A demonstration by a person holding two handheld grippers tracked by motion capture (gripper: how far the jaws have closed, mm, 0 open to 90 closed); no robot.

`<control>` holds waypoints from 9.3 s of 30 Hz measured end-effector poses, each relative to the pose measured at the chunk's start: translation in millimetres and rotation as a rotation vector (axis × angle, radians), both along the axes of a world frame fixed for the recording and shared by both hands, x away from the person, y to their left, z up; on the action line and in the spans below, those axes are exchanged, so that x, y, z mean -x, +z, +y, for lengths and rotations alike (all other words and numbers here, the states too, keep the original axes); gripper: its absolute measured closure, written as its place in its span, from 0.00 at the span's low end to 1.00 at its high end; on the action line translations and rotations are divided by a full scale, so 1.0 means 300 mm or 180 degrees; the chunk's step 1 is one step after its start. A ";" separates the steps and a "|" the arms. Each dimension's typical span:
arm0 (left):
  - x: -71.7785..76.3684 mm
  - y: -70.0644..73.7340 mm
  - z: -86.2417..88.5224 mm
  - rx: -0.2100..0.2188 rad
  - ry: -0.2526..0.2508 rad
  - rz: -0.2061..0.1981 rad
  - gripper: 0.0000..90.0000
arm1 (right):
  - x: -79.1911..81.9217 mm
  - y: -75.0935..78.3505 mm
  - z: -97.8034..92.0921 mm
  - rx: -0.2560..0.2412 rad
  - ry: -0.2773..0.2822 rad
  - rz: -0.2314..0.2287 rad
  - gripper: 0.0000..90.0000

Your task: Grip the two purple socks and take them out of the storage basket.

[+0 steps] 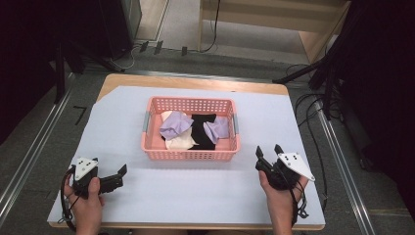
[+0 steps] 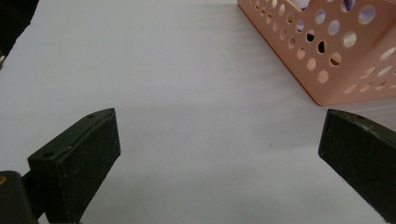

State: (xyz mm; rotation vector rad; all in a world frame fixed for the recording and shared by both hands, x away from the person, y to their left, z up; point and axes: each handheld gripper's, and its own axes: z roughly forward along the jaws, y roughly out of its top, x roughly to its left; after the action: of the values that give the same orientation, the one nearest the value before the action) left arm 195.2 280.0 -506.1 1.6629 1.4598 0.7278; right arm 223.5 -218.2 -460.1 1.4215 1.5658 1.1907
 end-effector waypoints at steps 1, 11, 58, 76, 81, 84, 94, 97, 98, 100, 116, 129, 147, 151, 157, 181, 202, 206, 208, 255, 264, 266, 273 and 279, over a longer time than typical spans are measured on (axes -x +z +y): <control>0.000 0.000 0.000 0.0001 -0.0001 0.0001 0.00 | -0.004 0.001 0.002 -0.0031 0.0036 -0.0003 0.46; 0.001 0.001 0.000 -0.0002 -0.0001 0.0001 0.00 | -0.038 0.036 0.042 -0.0027 0.0041 -0.0026 0.58; -0.004 -0.001 0.000 0.0001 -0.0014 0.0038 0.00 | -0.298 -0.013 0.382 -0.0139 0.0619 0.0671 0.71; -0.005 -0.001 0.001 -0.0005 -0.0020 0.0061 0.00 | -0.369 -0.029 0.450 -0.0132 0.0674 0.1173 0.68; -0.006 -0.001 0.001 0.0013 -0.0025 0.0059 0.00 | -0.383 -0.030 0.460 -0.0212 0.0664 0.1376 0.82; -0.006 -0.001 0.001 0.0016 -0.0027 0.0060 0.00 | -0.384 -0.030 0.455 -0.0268 0.0684 0.1404 0.91; -0.006 -0.001 0.001 0.0009 -0.0025 0.0073 0.00 | -0.343 0.037 0.422 -0.0257 0.0604 0.0939 1.00; -0.006 -0.001 0.000 0.0007 -0.0024 0.0072 0.00 | -0.327 0.071 0.408 -0.0332 0.0587 0.0763 1.00; -0.007 -0.001 0.000 0.0008 -0.0023 0.0065 0.00 | -0.322 0.084 0.404 -0.0338 0.0582 0.0704 1.00; -0.007 -0.001 -0.001 0.0007 -0.0021 0.0065 0.00 | -0.311 0.112 0.400 -0.0346 0.0609 0.0629 1.00; -0.007 -0.001 0.001 0.0026 -0.0042 0.0076 0.00 | -0.392 -0.013 0.463 -0.0146 0.0670 0.1276 0.74; -0.008 -0.001 0.001 0.0021 -0.0050 0.0089 0.00 | -0.343 0.085 0.410 -0.0381 0.0545 0.0872 0.97; -0.009 -0.002 0.003 0.0026 -0.0054 0.0072 0.00 | -0.235 0.296 0.506 -0.0502 0.1046 0.0075 0.97; -0.008 -0.001 0.003 0.0034 -0.0050 0.0089 0.00 | -0.304 0.164 0.499 -0.0311 0.0818 0.0538 0.95; -0.009 -0.001 0.003 0.0033 -0.0050 0.0094 0.00 | -0.368 0.040 0.501 -0.0384 0.0817 0.0965 0.74; -0.009 -0.001 0.003 0.0036 -0.0053 0.0098 0.00 | -0.402 -0.004 0.562 -0.0066 0.0683 0.1183 0.85; -0.008 -0.002 0.001 0.0023 -0.0062 0.0081 0.00 | -0.321 0.140 0.365 -0.0372 0.0654 0.0098 0.88; -0.008 -0.002 0.001 0.0009 -0.0067 0.0079 0.00 | -0.317 0.146 0.294 -0.0369 0.0530 0.0002 0.88; -0.008 -0.002 0.001 0.0009 -0.0067 0.0078 0.00 | -0.313 0.146 0.270 -0.0381 0.0480 0.0001 0.88; -0.007 -0.001 0.001 0.0027 -0.0057 0.0076 0.00 | -0.346 0.090 0.370 -0.0320 0.0487 0.0337 0.52; -0.008 -0.001 0.002 0.0032 -0.0055 0.0083 0.00 | -0.375 0.056 0.552 -0.0223 0.0766 0.0471 0.53; -0.008 -0.001 0.002 0.0036 -0.0052 0.0083 0.00 | -0.379 0.046 0.576 -0.0223 0.0797 0.0509 0.53; -0.009 -0.001 0.003 0.0034 -0.0053 0.0092 0.00 | -0.398 0.024 0.658 -0.0173 0.0896 0.0603 0.55; -0.009 -0.002 0.001 0.0027 -0.0068 0.0080 0.00 | -0.420 0.028 0.728 -0.0178 0.0945 0.0825 0.58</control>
State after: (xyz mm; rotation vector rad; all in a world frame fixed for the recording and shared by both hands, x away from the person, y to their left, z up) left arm 197.8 280.4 -506.5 1.6842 1.4586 0.6902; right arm 349.4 0.0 -451.7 1.4612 1.9916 1.2653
